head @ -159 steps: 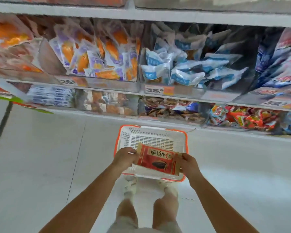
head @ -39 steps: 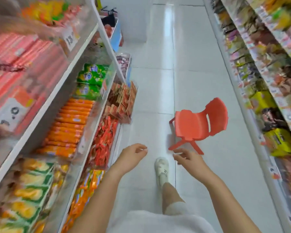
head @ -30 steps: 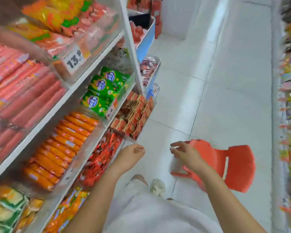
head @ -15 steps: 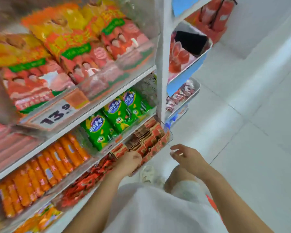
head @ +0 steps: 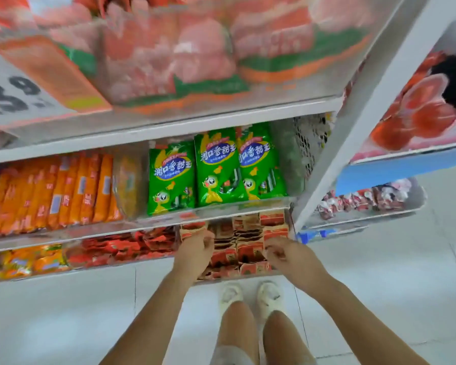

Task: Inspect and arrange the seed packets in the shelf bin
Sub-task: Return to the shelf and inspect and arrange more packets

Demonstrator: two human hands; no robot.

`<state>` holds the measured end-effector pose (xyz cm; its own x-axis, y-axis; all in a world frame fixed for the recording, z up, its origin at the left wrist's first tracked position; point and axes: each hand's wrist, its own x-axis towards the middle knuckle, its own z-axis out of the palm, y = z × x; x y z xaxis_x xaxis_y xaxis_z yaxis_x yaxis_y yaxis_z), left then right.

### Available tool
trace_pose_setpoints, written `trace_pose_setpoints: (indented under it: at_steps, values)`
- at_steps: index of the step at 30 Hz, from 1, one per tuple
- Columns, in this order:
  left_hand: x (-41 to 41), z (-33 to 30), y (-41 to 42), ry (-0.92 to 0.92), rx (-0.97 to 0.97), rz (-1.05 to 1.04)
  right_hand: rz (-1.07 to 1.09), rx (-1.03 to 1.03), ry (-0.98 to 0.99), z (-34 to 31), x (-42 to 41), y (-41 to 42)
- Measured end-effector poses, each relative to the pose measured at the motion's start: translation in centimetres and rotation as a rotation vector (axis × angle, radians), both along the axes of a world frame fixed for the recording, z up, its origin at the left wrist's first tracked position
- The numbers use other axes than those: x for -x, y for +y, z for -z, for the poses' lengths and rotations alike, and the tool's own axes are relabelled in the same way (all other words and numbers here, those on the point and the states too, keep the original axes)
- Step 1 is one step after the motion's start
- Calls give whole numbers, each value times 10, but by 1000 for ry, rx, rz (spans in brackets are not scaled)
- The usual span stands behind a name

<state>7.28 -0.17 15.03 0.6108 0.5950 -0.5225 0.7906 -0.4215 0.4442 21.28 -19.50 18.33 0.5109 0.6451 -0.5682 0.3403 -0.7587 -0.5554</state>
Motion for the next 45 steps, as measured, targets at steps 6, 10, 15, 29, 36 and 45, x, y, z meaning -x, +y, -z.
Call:
trace_pose_setpoints:
  at_steps: [6, 10, 15, 29, 36, 45]
  values:
    - [-26, 61, 22, -124, -136, 137, -115, -277, -182, 80, -6, 24]
    - [-32, 80, 37, -58, -123, 334, -167, -531, -331, 115, -11, 36]
    - [-37, 74, 41, -38, -291, 605, -161, -666, -474, 147, -16, 39]
    - [-14, 87, -9, -121, -1027, 483, -26, -734, -568, 133, 49, 11]
    - [24, 64, -20, -667, -1210, 351, 4, -736, -508, 117, 50, -2]
    - [42, -7, -29, -1058, -1249, 207, 17, -978, -167, 85, 53, 24]
